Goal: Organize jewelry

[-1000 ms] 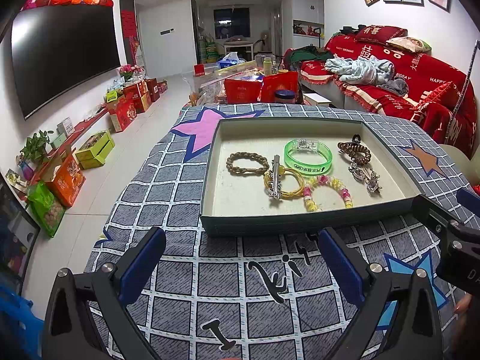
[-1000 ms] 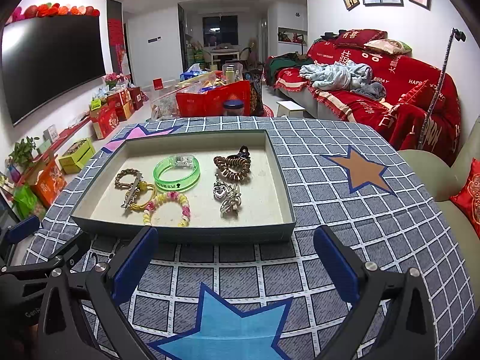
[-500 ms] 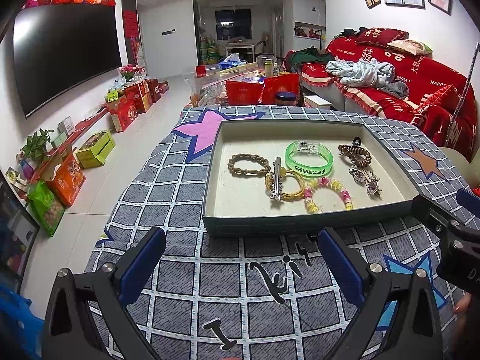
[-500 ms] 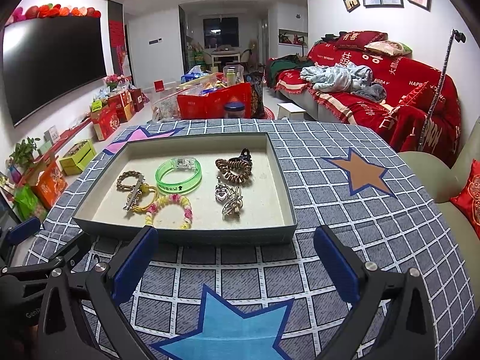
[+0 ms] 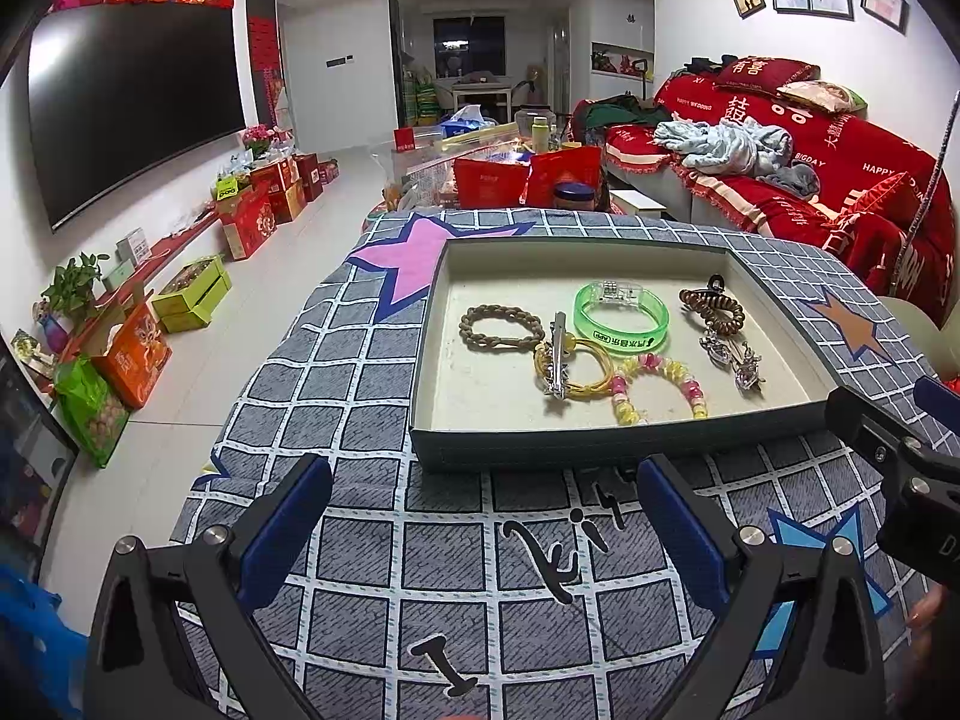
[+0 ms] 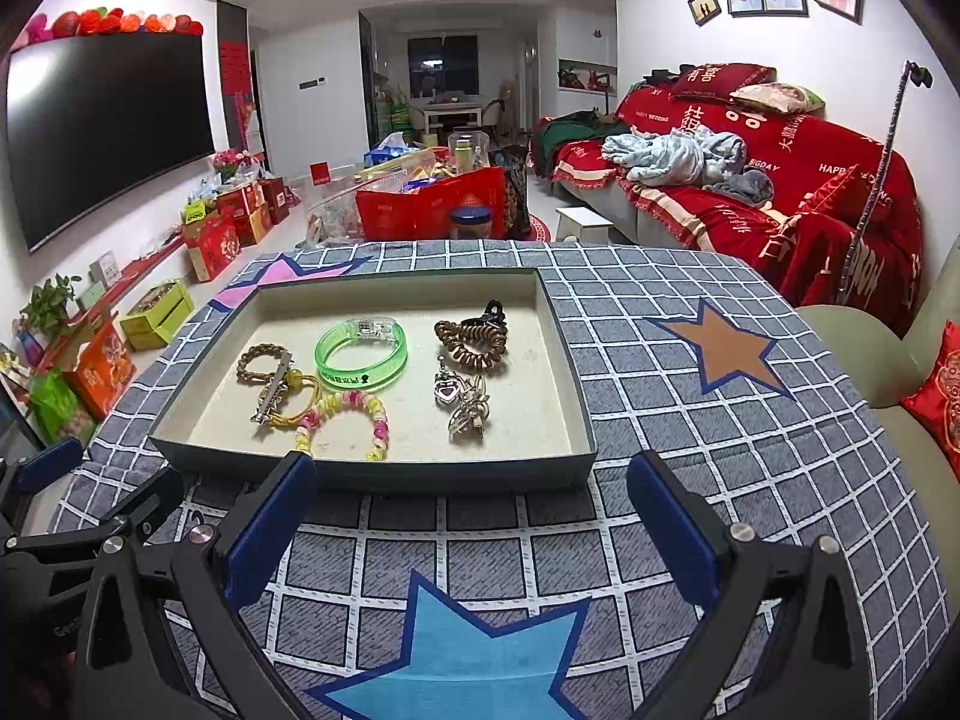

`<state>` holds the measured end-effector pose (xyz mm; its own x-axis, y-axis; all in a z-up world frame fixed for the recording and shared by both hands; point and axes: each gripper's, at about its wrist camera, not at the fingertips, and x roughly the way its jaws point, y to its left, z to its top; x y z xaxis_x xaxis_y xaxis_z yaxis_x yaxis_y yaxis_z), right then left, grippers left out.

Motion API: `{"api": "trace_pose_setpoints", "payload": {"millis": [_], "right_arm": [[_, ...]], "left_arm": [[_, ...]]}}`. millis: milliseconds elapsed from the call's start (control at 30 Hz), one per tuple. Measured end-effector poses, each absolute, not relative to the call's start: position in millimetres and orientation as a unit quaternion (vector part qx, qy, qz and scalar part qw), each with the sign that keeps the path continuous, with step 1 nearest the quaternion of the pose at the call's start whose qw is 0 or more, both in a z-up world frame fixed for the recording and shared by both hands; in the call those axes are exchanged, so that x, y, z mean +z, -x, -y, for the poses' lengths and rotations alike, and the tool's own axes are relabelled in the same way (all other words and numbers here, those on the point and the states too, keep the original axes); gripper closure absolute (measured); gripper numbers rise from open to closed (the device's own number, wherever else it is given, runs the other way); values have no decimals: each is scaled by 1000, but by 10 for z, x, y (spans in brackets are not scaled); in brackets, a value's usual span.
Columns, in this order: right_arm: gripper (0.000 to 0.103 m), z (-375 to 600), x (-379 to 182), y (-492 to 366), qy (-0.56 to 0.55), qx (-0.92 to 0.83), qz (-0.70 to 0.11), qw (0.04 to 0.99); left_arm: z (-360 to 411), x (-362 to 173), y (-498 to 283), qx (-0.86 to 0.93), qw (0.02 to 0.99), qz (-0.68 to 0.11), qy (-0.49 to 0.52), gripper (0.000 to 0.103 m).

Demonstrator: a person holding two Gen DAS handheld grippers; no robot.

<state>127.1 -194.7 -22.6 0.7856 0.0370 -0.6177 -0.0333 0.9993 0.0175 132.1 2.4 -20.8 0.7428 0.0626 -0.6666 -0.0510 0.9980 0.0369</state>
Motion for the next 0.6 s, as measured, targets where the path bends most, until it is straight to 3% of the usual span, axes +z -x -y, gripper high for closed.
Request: {"api": "trace_pose_setpoints", "payload": {"millis": [600], "right_arm": [[0, 1941, -223, -1270, -3, 19, -327, 945]], "left_arm": [[-30, -222, -1311, 33, 933, -357, -7, 0]]}}
